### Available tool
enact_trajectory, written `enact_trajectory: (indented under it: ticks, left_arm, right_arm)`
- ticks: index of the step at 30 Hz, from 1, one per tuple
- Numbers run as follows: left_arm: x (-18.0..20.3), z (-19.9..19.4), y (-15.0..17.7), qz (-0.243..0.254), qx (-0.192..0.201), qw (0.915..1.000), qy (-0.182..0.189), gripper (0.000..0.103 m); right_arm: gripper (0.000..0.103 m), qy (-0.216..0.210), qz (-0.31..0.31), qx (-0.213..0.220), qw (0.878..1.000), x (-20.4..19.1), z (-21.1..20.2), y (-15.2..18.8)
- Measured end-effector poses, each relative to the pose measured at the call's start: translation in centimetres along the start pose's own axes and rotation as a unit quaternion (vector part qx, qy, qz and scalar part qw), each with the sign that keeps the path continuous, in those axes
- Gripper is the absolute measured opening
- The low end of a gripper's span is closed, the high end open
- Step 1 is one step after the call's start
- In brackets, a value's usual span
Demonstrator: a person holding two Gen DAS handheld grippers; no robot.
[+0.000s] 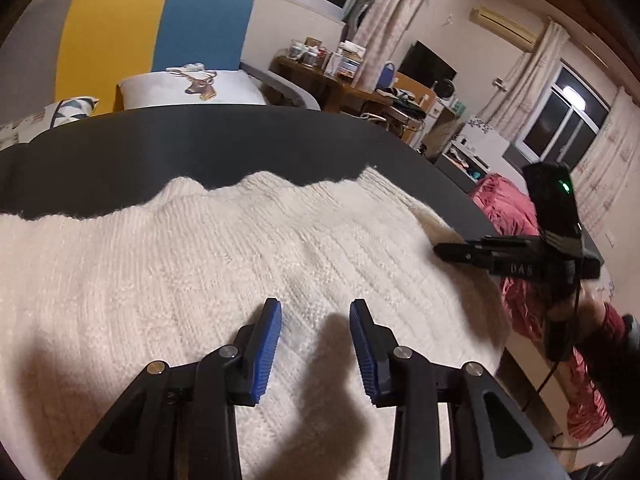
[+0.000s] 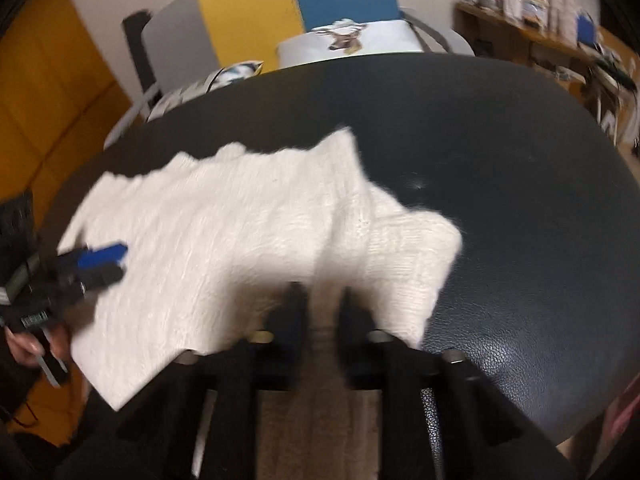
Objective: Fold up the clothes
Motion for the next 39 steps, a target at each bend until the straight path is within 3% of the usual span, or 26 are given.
enact_trajectory:
  ticks: [2, 4, 7, 12, 14, 17, 20, 22, 26, 28, 30, 33, 36, 37, 38, 39]
  left_arm:
    - [0.8, -1.2, -0.5, -0.004, 0.018, 0.9997, 0.017, 0.036]
    - [1.3, -1.9, -0.1, -0.004, 0.025, 0.9992, 0.030, 0.043]
    - [0.5, 0.0, 2.1, -0.008, -0.018, 0.9996, 0.018, 0.042]
    - [0.9, -1.4, 0.9, -0.008, 0.005, 0.9997, 0.024, 0.043]
    - [-0.3, -2.7, -0.5, -0.018, 0.029, 0.9993, 0.016, 0.043]
    - [-3.3, -4.2, -2.0, -0.029, 0.045, 0.9981, -0.028, 0.043]
    - [-6.2, -4.1, -2.7, -0.017, 0.022, 0.9964, -0.080, 0.043]
    - [-7.0, -3.4, -3.0, 0.010, -0.002, 0.9945, -0.104, 0.043]
    - [-5.7, -1.4, -5.2, 0.074, -0.006, 0.9962, -0.046, 0.043]
    - [-5.4, 1.4, -5.3, 0.120, -0.049, 0.9909, -0.037, 0.044]
    - [-5.5, 4.6, -4.6, 0.138, -0.102, 0.9842, -0.044, 0.048]
    - [-5.9, 5.7, -4.7, 0.112, -0.105, 0.9879, -0.022, 0.050]
    - [-5.9, 5.6, -4.3, 0.107, -0.097, 0.9892, -0.025, 0.038]
    - [-5.9, 5.4, -4.3, 0.097, -0.096, 0.9903, -0.026, 0.021]
    - [-6.1, 5.4, -4.6, 0.081, -0.094, 0.9919, -0.026, 0.010]
    - [-6.1, 5.5, -4.9, 0.076, -0.095, 0.9921, -0.029, 0.006]
  right_arm:
    - [0.007, 0.013, -0.032, 0.012, 0.999, -1.2, -1.6, -0.2]
    - [0.007, 0.029, -0.057, 0.021, 0.998, -2.0, -3.5, 0.0]
    - [0.007, 0.070, -0.086, 0.009, 0.994, -2.0, -4.9, 1.4]
    - [0.011, 0.062, -0.002, -0.003, 0.998, 0.6, -3.6, 2.5]
    - [0.029, 0.057, 0.034, -0.007, 0.998, 1.7, -3.1, 2.9]
    - [0.048, 0.101, 0.016, 0.036, 0.994, 1.7, -4.6, 1.3]
    - [0.059, 0.084, -0.013, 0.077, 0.993, -0.5, -5.3, -1.3]
    - [0.067, 0.056, -0.021, 0.067, 0.996, -2.6, -3.5, -1.8]
    - [0.067, -0.004, -0.034, 0.032, 0.999, -6.9, 0.8, -2.3]
    - [0.067, -0.034, -0.040, 0.015, 0.999, -9.0, 3.0, -2.5]
    - [0.067, -0.015, -0.056, -0.005, 0.998, -9.8, 4.3, -1.9]
    - [0.073, -0.014, -0.051, 0.012, 0.999, -9.4, 4.5, -1.1]
    - [0.073, -0.021, -0.051, 0.033, 0.998, -9.3, 4.4, -0.5]
    - [0.073, -0.023, -0.049, 0.040, 0.998, -9.2, 4.3, -0.3]
    - [0.074, -0.023, -0.048, 0.040, 0.998, -9.2, 4.1, -0.4]
    - [0.074, -0.022, -0.046, 0.038, 0.998, -9.3, 4.0, -0.5]
Point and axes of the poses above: each gripper's, at about its wrist camera, not at the fingertips, and z roughly the way its jaws point, x to its right, y to its underside, the point moved 4 cm from there along z, roughly the way its jaws point, and after that the axes turned 10 degrees about x, right-handed, at the moved point
